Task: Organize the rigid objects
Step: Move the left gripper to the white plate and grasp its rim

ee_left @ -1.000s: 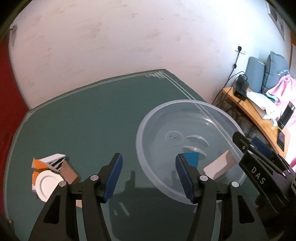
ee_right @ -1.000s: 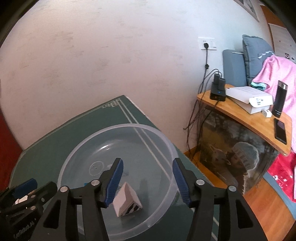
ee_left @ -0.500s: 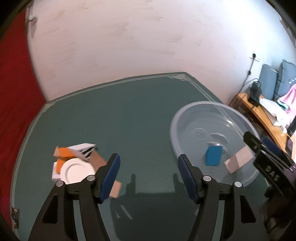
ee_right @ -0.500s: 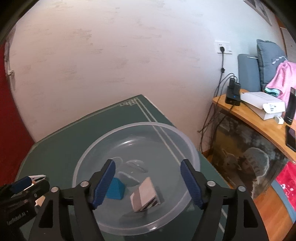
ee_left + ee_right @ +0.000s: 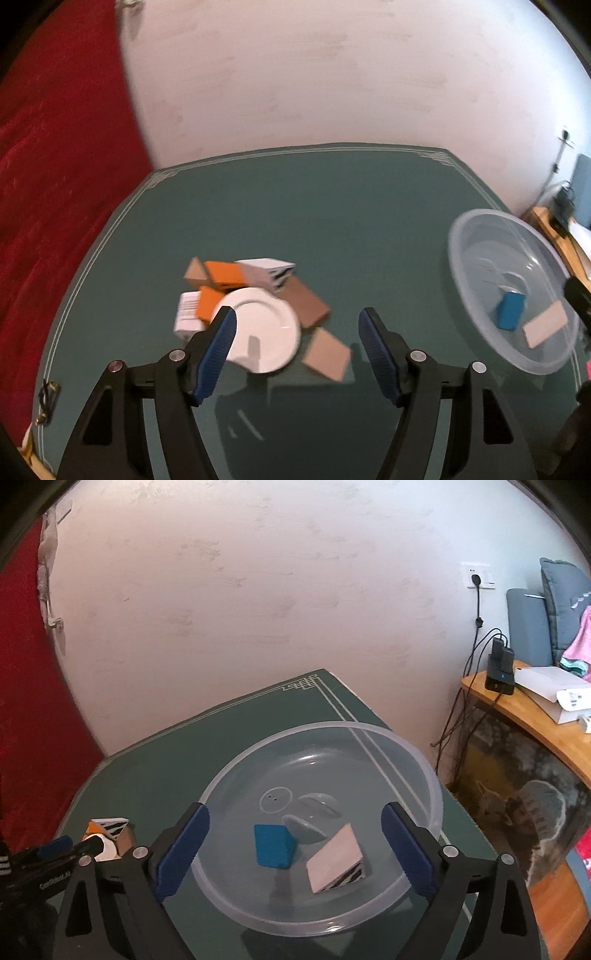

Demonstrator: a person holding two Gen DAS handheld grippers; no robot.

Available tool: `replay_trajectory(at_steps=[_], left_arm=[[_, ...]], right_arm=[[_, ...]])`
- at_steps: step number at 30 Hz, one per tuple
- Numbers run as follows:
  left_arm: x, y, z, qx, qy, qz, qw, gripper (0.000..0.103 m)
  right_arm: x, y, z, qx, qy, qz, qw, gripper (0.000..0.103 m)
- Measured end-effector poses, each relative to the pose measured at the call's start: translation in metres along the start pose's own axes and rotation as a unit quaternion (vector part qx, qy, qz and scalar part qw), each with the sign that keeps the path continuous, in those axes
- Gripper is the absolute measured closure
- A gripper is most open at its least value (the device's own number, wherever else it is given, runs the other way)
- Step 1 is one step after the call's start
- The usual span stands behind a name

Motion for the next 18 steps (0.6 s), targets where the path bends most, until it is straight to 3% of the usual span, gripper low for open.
replay_trajectory(at_steps=[9, 18], left_arm=[[-0.015, 0.039, 0.005, 0.041, 0.011, -0.040, 0.9983, 0.033], [-0.028, 0.040, 0.009, 0.035, 0.026, -0.052, 0.9977, 0.032]], right_arm=[[0.005, 0.020, 0.005, 0.031, 0.004, -0.024, 0.999, 0.006], [0.010, 0.041, 0.014, 0.064, 0.012, -0.056, 0.996, 0.006]])
Point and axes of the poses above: each gripper's, at about its wrist camera, not at the fingertips, and x roughly against the way its jaws point, y to its left, z to its underside, the point moved 9 cm from there along -x, roughly the way its jaws point, and after that the axes turned 3 degrees about z, right-handed, at the moved point
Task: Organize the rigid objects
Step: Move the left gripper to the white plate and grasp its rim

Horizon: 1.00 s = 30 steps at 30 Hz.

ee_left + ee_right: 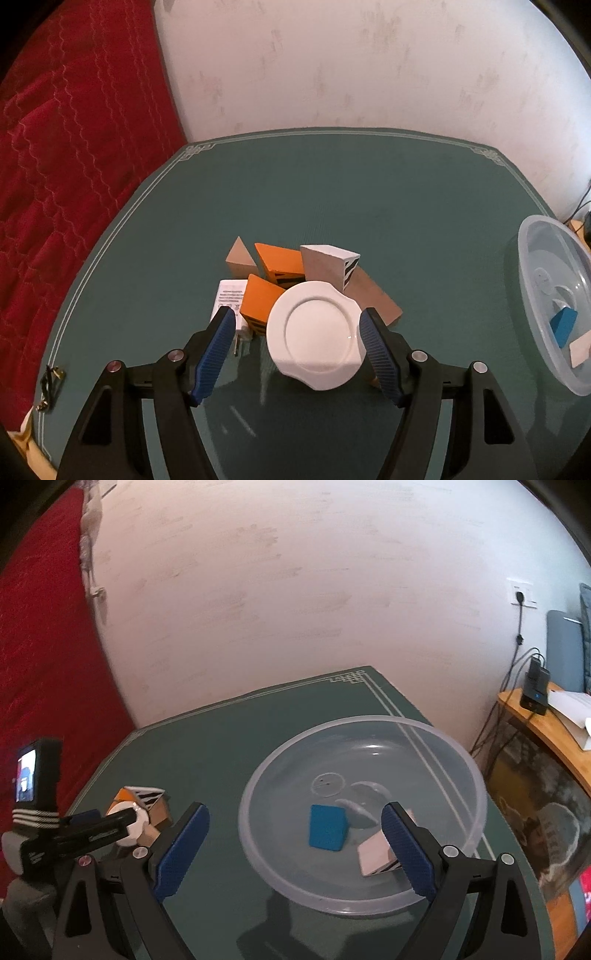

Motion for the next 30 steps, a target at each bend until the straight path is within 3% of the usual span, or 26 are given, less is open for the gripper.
replay_trajectory(at_steps=[5, 10, 23, 28, 30], left_arm=[[-0.006, -0.001, -0.004, 0.000, 0.002, -0.005, 1.0000, 0.030], [-0.012, -0.006, -0.004, -0.012, -0.002, -0.022, 0.9997, 0.021], [-0.018, 0.018, 0.007, 0.007, 0.018, -0.019, 0.9996, 0.020], [-0.011, 0.025, 0.015, 0.024, 0.025, 0.010, 0.9994, 0.037], [-0.008, 0.028, 0.018, 0.030, 0.026, 0.019, 0.9990, 0.039]], right_arm=[[0.000, 0.009, 0.004, 0.014, 0.006, -0.010, 1.000, 0.006], [0.000, 0.013, 0.007, 0.023, 0.008, -0.015, 1.000, 0.006], [0.000, 0.020, 0.011, 0.037, 0.015, -0.023, 0.999, 0.006], [0.000, 0.024, 0.013, 0.043, 0.017, -0.024, 0.999, 0.006], [-0.001, 0.026, 0.014, 0.046, 0.018, -0.023, 0.999, 0.006]])
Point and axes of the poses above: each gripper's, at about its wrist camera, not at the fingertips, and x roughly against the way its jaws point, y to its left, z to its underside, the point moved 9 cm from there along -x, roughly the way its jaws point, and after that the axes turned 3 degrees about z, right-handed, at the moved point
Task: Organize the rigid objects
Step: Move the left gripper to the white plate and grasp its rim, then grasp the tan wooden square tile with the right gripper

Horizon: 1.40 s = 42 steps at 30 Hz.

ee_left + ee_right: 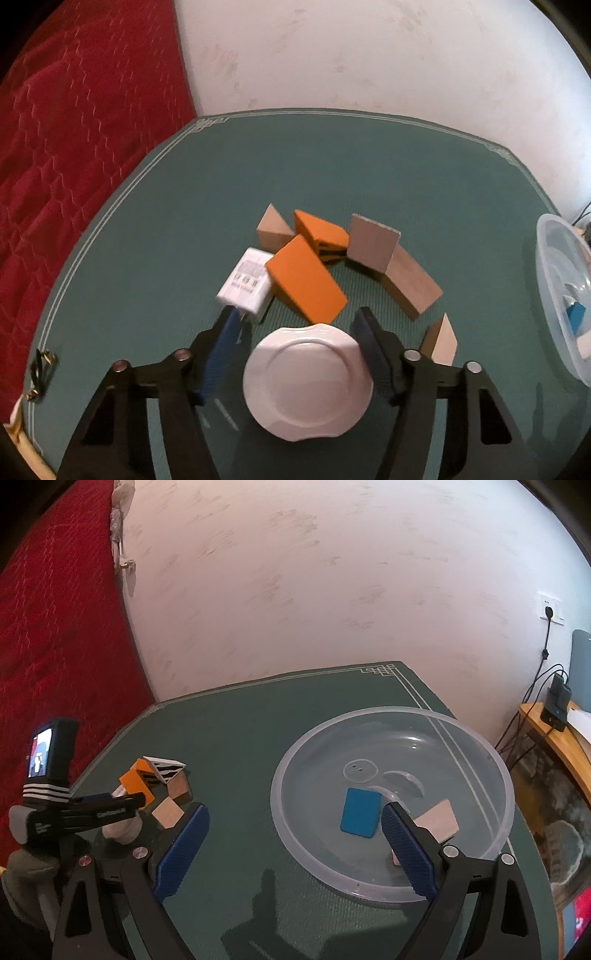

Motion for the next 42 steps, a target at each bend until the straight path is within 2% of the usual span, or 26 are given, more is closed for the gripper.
replay_trajectory(at_steps=[6, 11, 22, 28, 35, 38, 42], left_arm=[[0.015, 0.011, 0.004, 0.015, -0.012, 0.028, 0.9994, 0.038], [0.025, 0.015, 0.006, 0.022, -0.022, 0.043, 0.9986, 0.028], [0.024, 0.013, 0.017, 0.016, -0.013, 0.063, 0.9978, 0.025], [0.015, 0.005, 0.021, 0.006, 0.000, 0.067, 0.9977, 0.024], [0.003, 0.007, 0.028, 0.001, 0.014, 0.058, 0.9982, 0.024], [0.001, 0.010, 0.029, 0.006, 0.016, 0.061, 0.9980, 0.036], [0.003, 0.012, 0.028, 0.016, 0.013, 0.074, 0.9971, 0.036]], right_arm=[[-0.002, 0.007, 0.003, 0.015, 0.011, -0.005, 1.000, 0.006], [-0.005, 0.017, 0.007, 0.025, 0.031, -0.021, 0.999, 0.006], [-0.009, 0.040, 0.012, 0.019, 0.073, -0.055, 0.996, 0.006], [-0.016, 0.061, 0.015, 0.040, 0.085, -0.062, 0.994, 0.006], [-0.029, 0.079, 0.019, 0.059, 0.100, -0.062, 0.991, 0.006], [-0.035, 0.082, 0.020, 0.058, 0.108, -0.062, 0.990, 0.006], [-0.044, 0.088, 0.021, 0.061, 0.120, -0.064, 0.989, 0.006]])
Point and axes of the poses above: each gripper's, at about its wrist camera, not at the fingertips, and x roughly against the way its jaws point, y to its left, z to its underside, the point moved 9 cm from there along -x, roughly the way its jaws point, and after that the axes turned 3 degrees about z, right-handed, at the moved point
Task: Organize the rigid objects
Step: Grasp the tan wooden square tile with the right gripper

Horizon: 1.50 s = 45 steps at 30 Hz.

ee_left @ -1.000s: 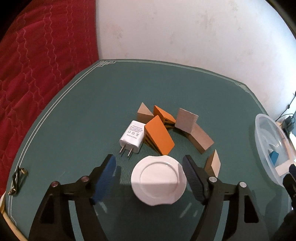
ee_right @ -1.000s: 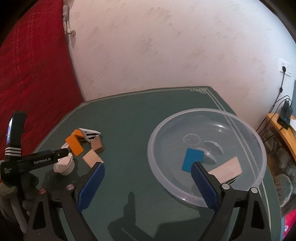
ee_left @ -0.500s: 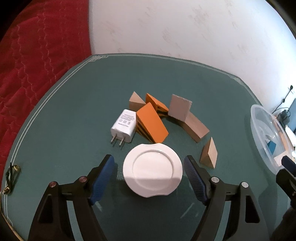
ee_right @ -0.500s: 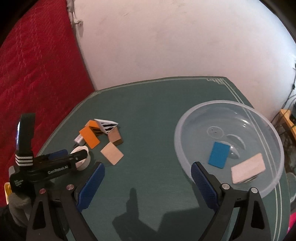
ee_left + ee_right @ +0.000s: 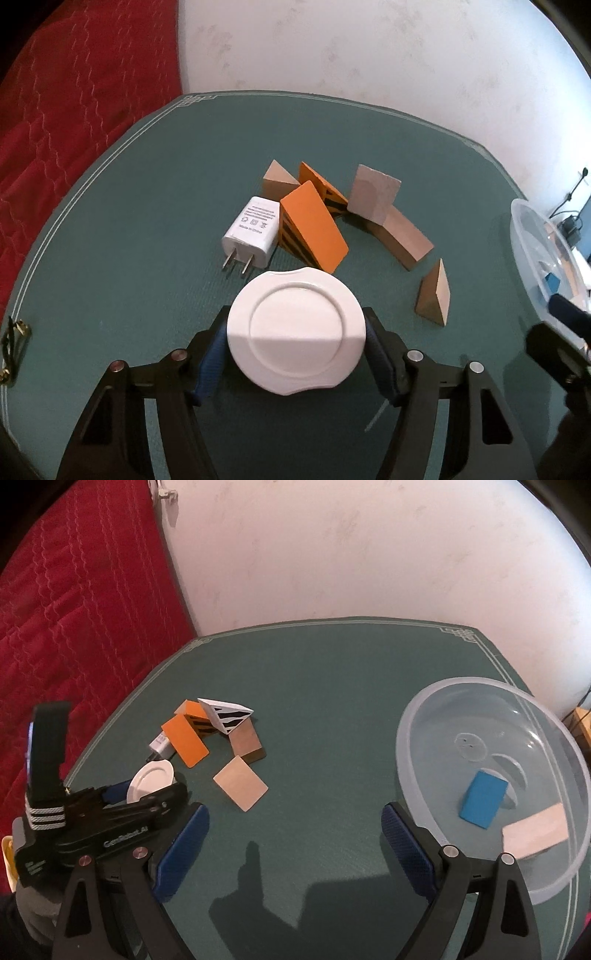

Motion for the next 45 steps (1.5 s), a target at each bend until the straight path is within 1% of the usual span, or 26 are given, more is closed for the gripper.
replay_trajectory(at_steps=[4, 5, 7, 9, 13, 15, 20, 22, 24, 25, 29, 34, 41, 45], left_arm=[[0.006, 0.004, -0.004, 0.008, -0.015, 0.000, 0.9999, 0.036], [0.008, 0.005, -0.005, 0.009, -0.019, -0.002, 0.9998, 0.036], [0.012, 0.010, -0.009, 0.013, -0.030, -0.011, 0.9994, 0.036], [0.016, 0.015, -0.012, 0.017, -0.042, -0.022, 0.9987, 0.036], [0.023, 0.025, -0.018, 0.030, -0.061, -0.038, 0.9970, 0.036], [0.023, 0.031, -0.018, 0.036, -0.063, -0.041, 0.9965, 0.036], [0.022, 0.038, -0.015, 0.049, -0.058, -0.043, 0.9962, 0.036], [0.022, 0.039, -0.016, 0.049, -0.059, -0.043, 0.9961, 0.036], [0.023, 0.039, -0.016, 0.049, -0.059, -0.043, 0.9961, 0.036], [0.022, 0.038, -0.016, 0.050, -0.059, -0.044, 0.9961, 0.036], [0.022, 0.037, -0.015, 0.050, -0.057, -0.042, 0.9963, 0.036], [0.022, 0.035, -0.015, 0.049, -0.057, -0.042, 0.9963, 0.036], [0.020, 0.034, -0.013, 0.046, -0.056, -0.045, 0.9964, 0.036], [0.021, 0.032, -0.012, 0.042, -0.057, -0.047, 0.9964, 0.036]], right_arm=[[-0.009, 0.010, -0.001, 0.015, 0.010, -0.001, 1.000, 0.007], [-0.013, 0.013, -0.001, 0.022, 0.013, -0.001, 1.000, 0.009], [-0.018, 0.019, -0.002, 0.033, 0.017, 0.001, 0.999, 0.014], [-0.026, 0.024, -0.001, 0.045, 0.025, 0.002, 0.999, 0.024], [-0.043, 0.032, 0.000, 0.065, 0.043, 0.003, 0.997, 0.034], [-0.051, 0.037, -0.001, 0.075, 0.050, 0.004, 0.996, 0.040], [-0.064, 0.046, -0.004, 0.101, 0.058, 0.006, 0.993, 0.048], [-0.067, 0.048, -0.005, 0.113, 0.054, 0.016, 0.992, 0.052], [-0.067, 0.048, -0.005, 0.118, 0.052, 0.022, 0.991, 0.062], [-0.066, 0.048, -0.005, 0.119, 0.052, 0.023, 0.991, 0.064], [-0.063, 0.051, -0.001, 0.124, 0.051, 0.035, 0.990, 0.065], [-0.055, 0.053, 0.001, 0.108, 0.051, 0.032, 0.992, 0.065], [-0.020, 0.039, -0.009, 0.066, 0.017, 0.032, 0.997, 0.065], [-0.003, 0.027, -0.016, 0.041, -0.006, 0.042, 0.998, 0.065]])
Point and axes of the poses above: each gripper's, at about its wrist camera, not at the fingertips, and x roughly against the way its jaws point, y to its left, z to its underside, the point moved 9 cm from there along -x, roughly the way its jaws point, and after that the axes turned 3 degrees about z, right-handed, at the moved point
